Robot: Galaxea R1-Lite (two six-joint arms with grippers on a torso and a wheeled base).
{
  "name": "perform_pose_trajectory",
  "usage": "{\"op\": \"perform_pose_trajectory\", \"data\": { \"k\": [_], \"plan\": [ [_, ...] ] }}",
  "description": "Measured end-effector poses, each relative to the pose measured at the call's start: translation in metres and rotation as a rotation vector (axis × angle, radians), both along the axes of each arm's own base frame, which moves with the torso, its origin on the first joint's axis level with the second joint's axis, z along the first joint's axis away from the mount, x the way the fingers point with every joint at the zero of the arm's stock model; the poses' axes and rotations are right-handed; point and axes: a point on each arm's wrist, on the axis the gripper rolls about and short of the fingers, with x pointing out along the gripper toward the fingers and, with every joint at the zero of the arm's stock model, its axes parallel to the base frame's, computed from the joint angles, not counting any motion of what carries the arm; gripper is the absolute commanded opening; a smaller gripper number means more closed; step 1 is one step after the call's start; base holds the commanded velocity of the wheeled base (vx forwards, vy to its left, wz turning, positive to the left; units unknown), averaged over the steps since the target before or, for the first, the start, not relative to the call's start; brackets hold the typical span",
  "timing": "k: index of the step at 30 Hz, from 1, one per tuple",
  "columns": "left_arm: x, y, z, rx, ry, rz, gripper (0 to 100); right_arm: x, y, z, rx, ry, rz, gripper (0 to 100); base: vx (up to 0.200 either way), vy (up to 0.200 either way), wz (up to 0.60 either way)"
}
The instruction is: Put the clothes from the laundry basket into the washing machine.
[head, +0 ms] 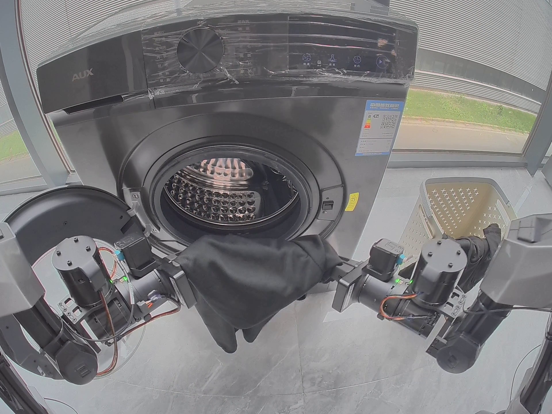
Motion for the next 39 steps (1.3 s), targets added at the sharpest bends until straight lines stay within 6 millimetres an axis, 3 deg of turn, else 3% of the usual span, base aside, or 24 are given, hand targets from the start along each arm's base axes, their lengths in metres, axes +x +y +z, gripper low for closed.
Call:
{"op": "perform_pose_trajectory", "data": {
  "k": [7, 14, 38, 39],
  "plan": [
    [-0.005, -0.003, -0.003, 0.015, 0.009, -0.019, 0, -0.01, -0.006, 0.03, 0.058, -0.072, 0.0, 0, 0.0, 0.0, 0.0],
    [-0.014, 0.001, -0.015, 0.064, 0.055, -0.018, 0, -0.01, -0.005, 0.044, 0.092, -0.112, -0.021, 0, 0.0, 0.0, 0.0],
    [-0.012, -0.001, -0.03, 0.1, 0.107, -0.03, 0, -0.012, -0.001, 0.049, 0.108, -0.127, -0.012, 0, 0.0, 0.0, 0.0],
    [-0.012, -0.001, -0.031, 0.1, 0.109, -0.03, 100, -0.012, -0.001, 0.049, 0.109, -0.127, -0.012, 0, 0.0, 0.0, 0.0]
  ]
}}
